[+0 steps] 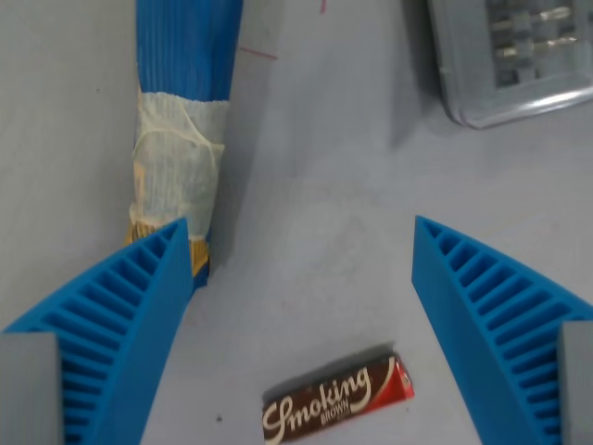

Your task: Pick up the blue bag

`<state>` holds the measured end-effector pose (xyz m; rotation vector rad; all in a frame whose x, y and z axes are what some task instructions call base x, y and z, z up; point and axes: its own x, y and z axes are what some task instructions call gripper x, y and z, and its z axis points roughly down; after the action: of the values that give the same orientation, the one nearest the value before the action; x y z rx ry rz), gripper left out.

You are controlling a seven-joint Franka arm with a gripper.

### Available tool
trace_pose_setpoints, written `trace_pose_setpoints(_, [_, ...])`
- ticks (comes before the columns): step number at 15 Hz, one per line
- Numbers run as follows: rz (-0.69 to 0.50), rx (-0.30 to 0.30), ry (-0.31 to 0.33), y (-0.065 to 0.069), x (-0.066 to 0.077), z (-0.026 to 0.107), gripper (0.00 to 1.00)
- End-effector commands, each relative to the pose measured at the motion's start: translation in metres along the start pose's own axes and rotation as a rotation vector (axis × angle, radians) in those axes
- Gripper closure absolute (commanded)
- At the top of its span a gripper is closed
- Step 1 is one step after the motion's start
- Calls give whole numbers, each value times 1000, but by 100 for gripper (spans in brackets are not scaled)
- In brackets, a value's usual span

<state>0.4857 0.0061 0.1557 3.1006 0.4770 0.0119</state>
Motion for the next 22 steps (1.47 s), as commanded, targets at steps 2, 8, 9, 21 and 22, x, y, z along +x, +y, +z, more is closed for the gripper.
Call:
trace_pose_setpoints(2, [-37, 3, 103, -3, -6, 4, 0])
trace_pose_setpoints(8, [-26, 0, 105, -2, -4, 34, 0])
trace_pose_setpoints(9, [-25, 0, 104, -2, -5, 39, 0])
trace_pose_setpoints(21, [-24, -2, 102, -1, -4, 54, 100])
trace_pose_setpoints(22, [-24, -2, 102, -1, -4, 54, 100])
